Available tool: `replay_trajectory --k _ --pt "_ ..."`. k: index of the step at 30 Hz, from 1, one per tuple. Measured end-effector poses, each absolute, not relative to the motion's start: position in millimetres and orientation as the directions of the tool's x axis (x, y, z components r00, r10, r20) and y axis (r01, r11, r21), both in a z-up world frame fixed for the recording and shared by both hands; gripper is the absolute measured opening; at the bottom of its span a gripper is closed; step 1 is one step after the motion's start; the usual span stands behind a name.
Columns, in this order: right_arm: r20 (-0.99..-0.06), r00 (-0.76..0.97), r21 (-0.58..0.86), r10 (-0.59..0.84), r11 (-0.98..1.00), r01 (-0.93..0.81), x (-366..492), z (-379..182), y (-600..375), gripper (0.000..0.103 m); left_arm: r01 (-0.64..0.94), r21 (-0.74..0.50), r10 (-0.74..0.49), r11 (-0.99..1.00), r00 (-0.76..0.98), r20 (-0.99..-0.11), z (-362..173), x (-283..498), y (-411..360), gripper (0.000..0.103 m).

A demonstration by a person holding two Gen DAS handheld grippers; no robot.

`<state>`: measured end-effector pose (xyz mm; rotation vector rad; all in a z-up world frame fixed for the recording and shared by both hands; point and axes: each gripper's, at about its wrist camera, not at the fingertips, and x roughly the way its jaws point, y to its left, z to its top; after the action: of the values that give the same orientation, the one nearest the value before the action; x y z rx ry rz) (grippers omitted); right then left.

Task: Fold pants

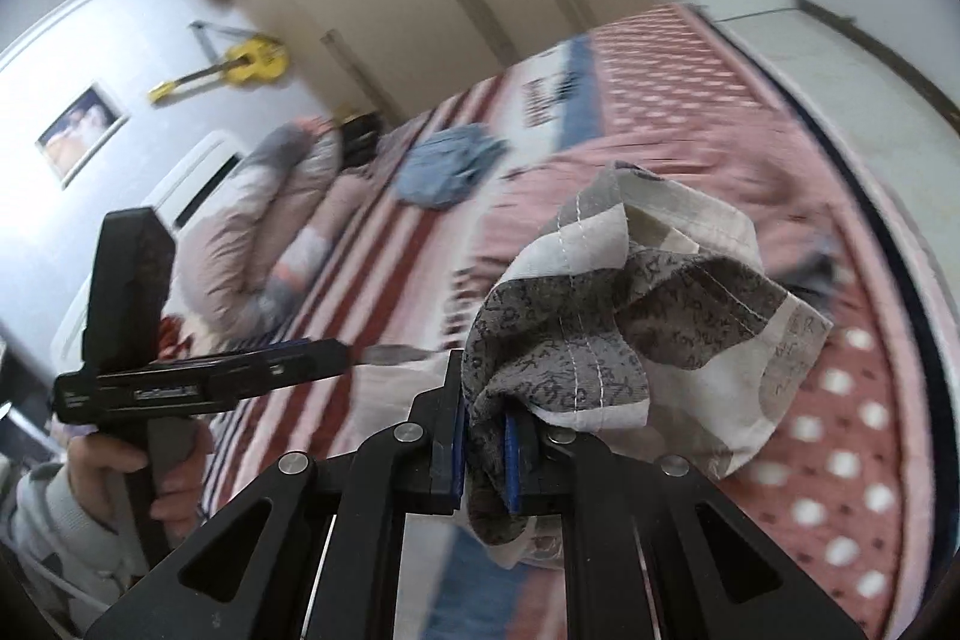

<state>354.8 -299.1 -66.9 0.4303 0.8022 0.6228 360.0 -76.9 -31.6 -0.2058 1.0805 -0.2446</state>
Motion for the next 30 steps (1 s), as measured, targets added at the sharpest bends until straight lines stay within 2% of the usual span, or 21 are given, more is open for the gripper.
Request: replay_trajectory --k 6,11,20,23,25,27,28,30 --pt "-0.555 0.403 0.549 0.727 0.685 -0.479 369.9 -66.7 -203.2 0.004 0.009 -0.276 -0.245 0.961 0.492 -0.835 -24.0 346.7 -8.6 0.082" --pt "-0.599 0.294 0.53 0.745 0.643 -0.553 380.4 -87.3 -125.2 0.004 -0.053 -0.262 -0.199 0.964 0.51 -0.837 -25.7 334.4 42.5 0.082" --pt "-0.712 0.175 0.492 0.68 0.661 -0.567 391.3 -145.3 -56.2 0.004 -0.135 -0.253 -0.15 0.958 0.516 -0.843 -35.3 319.3 104.8 0.082" --pt "-0.737 0.15 0.494 0.659 0.677 -0.545 394.6 -158.8 -48.3 0.008 -0.142 -0.252 -0.146 0.957 0.516 -0.844 -37.5 316.5 113.7 0.082" --pt "-0.748 0.133 0.496 0.65 0.681 -0.539 394.7 -163.0 -50.6 0.014 -0.146 -0.253 -0.145 0.956 0.515 -0.845 -38.3 315.8 115.7 0.082" --pt "-0.756 0.107 0.502 0.646 0.677 -0.537 391.0 -163.5 -50.1 0.038 -0.147 -0.254 -0.145 0.956 0.516 -0.844 -38.7 315.9 115.9 0.082" --pt "-0.755 0.099 0.504 0.649 0.67 -0.545 387.8 -161.1 -48.0 0.047 -0.146 -0.254 -0.145 0.956 0.517 -0.844 -38.5 316.3 115.6 0.082" --pt "-0.749 0.085 0.5 0.657 0.645 -0.577 379.1 -151.6 -44.0 0.049 -0.143 -0.254 -0.147 0.957 0.517 -0.843 -37.3 316.6 116.0 0.082"
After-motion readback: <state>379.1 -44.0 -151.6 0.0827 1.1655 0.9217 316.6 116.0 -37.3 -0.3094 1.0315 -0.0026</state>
